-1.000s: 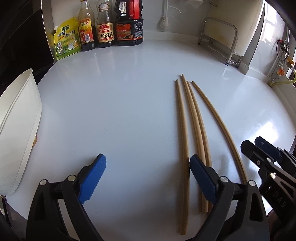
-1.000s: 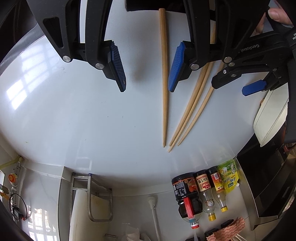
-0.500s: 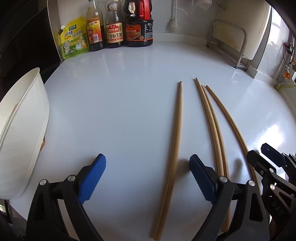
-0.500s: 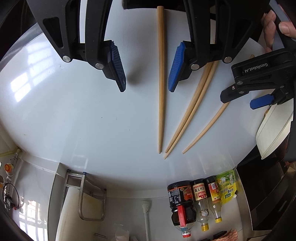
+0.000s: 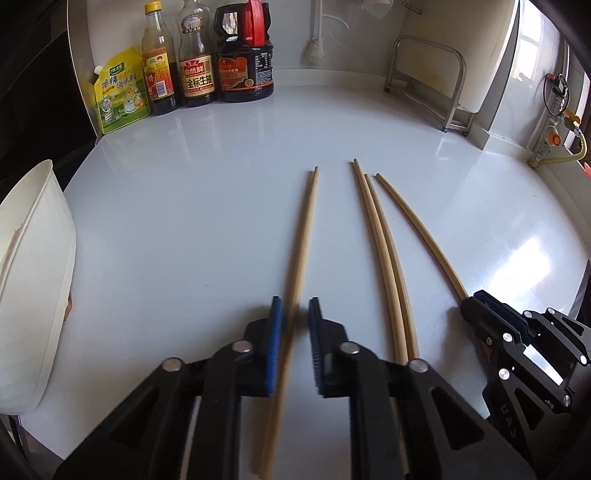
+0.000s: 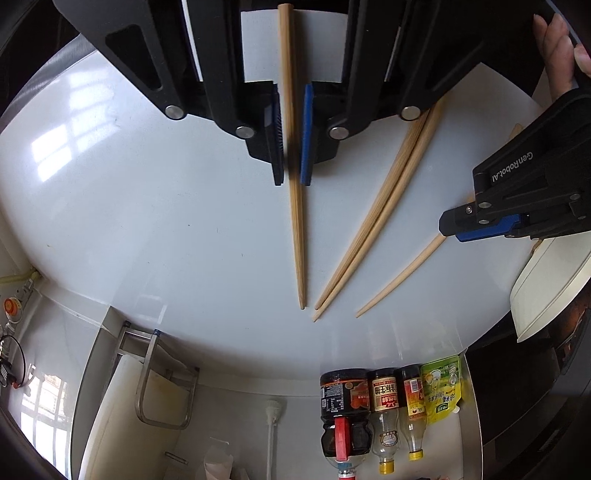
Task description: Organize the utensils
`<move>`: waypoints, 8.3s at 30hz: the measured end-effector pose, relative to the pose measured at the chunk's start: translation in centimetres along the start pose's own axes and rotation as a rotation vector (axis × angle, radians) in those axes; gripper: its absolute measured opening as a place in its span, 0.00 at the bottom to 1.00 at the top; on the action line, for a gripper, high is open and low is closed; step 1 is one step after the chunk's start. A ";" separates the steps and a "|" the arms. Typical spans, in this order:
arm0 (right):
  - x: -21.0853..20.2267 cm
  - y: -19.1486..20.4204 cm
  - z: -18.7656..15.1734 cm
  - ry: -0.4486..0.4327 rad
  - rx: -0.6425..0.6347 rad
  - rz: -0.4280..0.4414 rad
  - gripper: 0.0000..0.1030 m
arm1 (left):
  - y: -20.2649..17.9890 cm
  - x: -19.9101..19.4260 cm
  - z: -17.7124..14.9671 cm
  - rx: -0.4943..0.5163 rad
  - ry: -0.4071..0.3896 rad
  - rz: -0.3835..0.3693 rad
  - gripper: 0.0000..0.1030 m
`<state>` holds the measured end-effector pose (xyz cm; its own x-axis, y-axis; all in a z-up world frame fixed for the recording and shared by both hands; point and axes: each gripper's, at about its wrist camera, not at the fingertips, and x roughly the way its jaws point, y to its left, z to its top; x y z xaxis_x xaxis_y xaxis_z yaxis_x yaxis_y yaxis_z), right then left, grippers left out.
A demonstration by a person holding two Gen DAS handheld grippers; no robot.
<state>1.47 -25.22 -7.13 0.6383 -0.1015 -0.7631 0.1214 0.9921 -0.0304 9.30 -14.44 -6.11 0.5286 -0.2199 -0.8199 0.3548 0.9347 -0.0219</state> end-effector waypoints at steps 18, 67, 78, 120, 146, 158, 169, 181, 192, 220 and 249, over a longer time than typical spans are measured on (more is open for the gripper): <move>-2.0 -0.1 0.7 -0.026 0.145 0.159 0.06 | 1.8 -2.7 -1.3 -0.028 0.010 -0.090 0.07; -0.5 0.9 1.1 0.008 0.098 0.117 0.06 | 2.9 -2.2 -1.8 -0.018 0.024 -0.076 0.07; -4.0 3.5 4.1 -0.075 0.132 0.234 0.06 | 6.8 -7.7 -0.7 -0.078 -0.071 -0.097 0.07; -0.5 31.7 13.9 0.027 -0.128 0.534 0.08 | 34.0 -11.7 -2.9 -0.457 -0.161 0.165 0.40; -6.5 19.1 8.2 -0.067 -0.038 0.416 0.23 | 24.1 -14.8 -3.9 -0.360 -0.195 0.110 0.57; -7.8 7.8 4.8 -0.089 0.082 0.236 0.36 | 14.7 -14.6 -1.6 -0.218 -0.215 -0.009 0.63; -4.0 1.8 2.0 -0.018 0.164 0.124 0.38 | 8.3 -11.7 -1.4 -0.128 -0.175 -0.051 0.69; -0.7 3.4 1.0 0.028 0.105 0.064 0.38 | 8.6 -8.9 -2.1 -0.158 -0.114 -0.029 0.70; -0.3 4.0 0.9 0.028 0.056 0.019 0.37 | 8.5 -8.2 -2.1 -0.161 -0.093 -0.036 0.70; 0.8 3.8 1.5 0.021 0.035 0.017 0.22 | 6.6 -4.8 -1.0 -0.119 -0.037 -0.045 0.71; 1.4 -3.4 2.1 0.026 -0.021 0.038 0.20 | 0.6 1.3 2.0 -0.007 0.042 -0.003 0.72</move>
<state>3.58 -28.85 -6.77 0.6220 -0.0621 -0.7806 0.0817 0.9966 -0.0142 11.72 -14.70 -6.07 0.4945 -0.2107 -0.8432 0.3510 0.9360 -0.0281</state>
